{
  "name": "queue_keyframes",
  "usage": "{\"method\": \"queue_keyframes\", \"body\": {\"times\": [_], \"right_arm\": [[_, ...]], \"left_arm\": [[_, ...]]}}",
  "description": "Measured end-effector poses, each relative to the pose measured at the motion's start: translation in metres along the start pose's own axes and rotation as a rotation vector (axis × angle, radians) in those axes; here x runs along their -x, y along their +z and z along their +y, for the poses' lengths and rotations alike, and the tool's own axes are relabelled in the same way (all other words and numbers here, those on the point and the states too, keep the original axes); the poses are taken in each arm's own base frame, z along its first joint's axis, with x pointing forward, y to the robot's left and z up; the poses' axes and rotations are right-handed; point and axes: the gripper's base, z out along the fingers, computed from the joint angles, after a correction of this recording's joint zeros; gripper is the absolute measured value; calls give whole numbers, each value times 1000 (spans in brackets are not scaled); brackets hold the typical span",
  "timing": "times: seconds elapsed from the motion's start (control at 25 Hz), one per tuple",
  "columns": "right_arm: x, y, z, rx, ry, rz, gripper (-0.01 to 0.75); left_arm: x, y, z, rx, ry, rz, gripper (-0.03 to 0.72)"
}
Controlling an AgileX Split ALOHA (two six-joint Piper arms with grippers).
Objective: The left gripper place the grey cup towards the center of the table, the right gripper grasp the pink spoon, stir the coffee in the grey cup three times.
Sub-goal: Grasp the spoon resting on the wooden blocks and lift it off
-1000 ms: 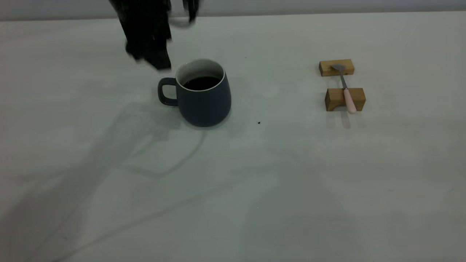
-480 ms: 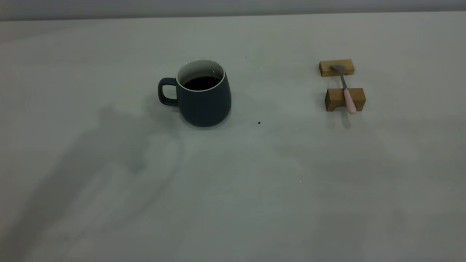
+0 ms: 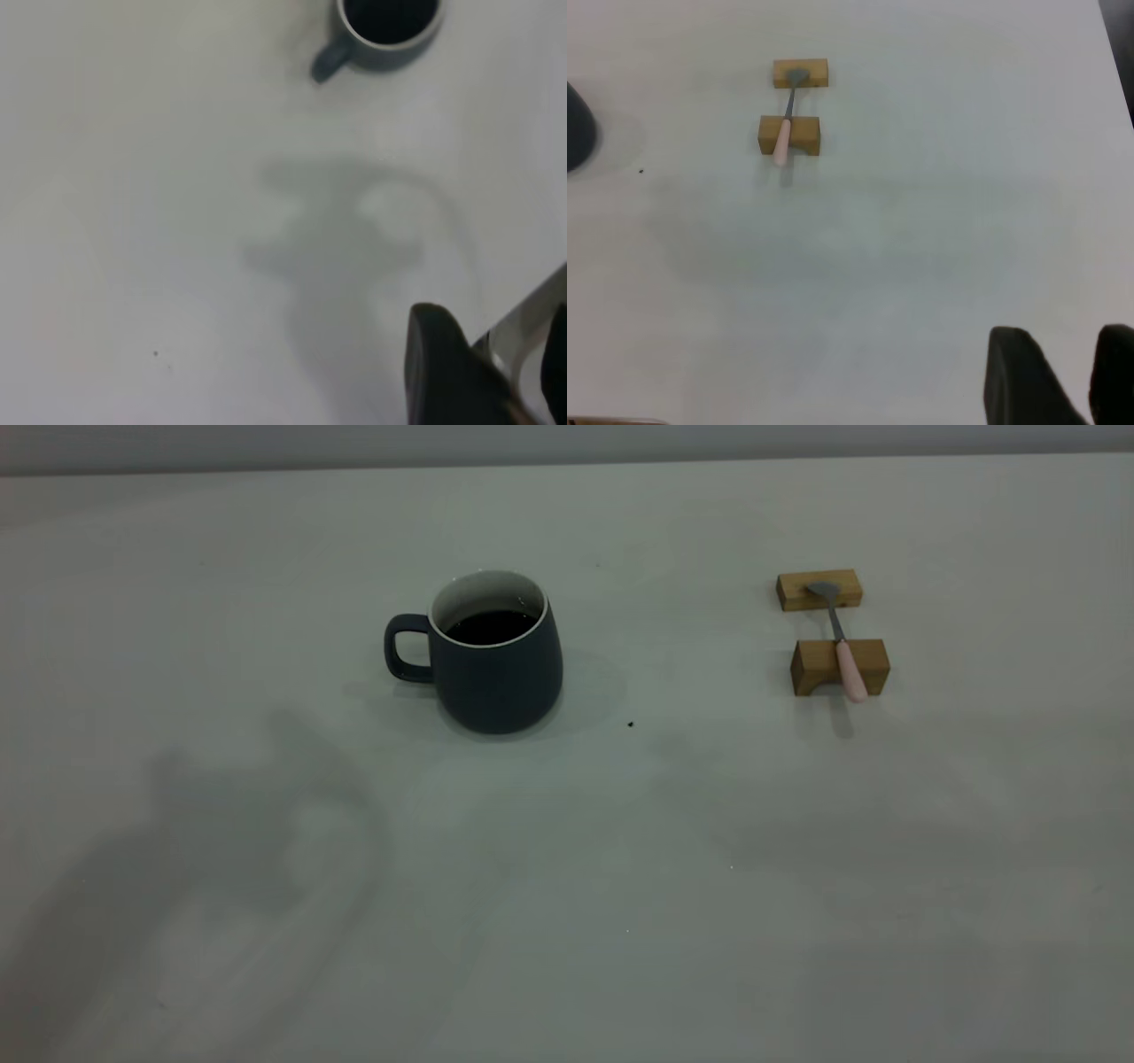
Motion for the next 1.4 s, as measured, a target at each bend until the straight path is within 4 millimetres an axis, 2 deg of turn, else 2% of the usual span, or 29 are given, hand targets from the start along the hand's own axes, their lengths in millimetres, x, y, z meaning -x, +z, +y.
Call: {"method": "queue_keyframes", "body": {"times": [0.12, 0.2, 0.32, 0.48, 0.6, 0.72, 0.96, 1.2, 1.4], "right_arm": [[0, 0, 0, 0, 0, 0, 237], [0, 0, 0, 0, 0, 0, 237], [0, 0, 0, 0, 0, 0, 237], [0, 0, 0, 0, 0, 0, 237], [0, 0, 0, 0, 0, 0, 237], [0, 0, 0, 0, 0, 0, 237], [0, 0, 0, 0, 0, 0, 237], [0, 0, 0, 0, 0, 0, 237], [0, 0, 0, 0, 0, 0, 237]], "left_arm": [[-16, -23, -3, 57, -123, -45, 341], [-34, -41, -7, 99, -230, -83, 342], [-69, -65, -19, 140, -348, -153, 342], [-122, -74, -38, 157, -398, -202, 342], [-166, -73, -49, 208, -485, -226, 342], [-202, -60, -61, 256, -570, -224, 342], [-256, -29, -93, 318, -718, -272, 342], [-279, -1, -111, 336, -766, -321, 342], [-283, -3, -117, 352, -758, -406, 342]]}}
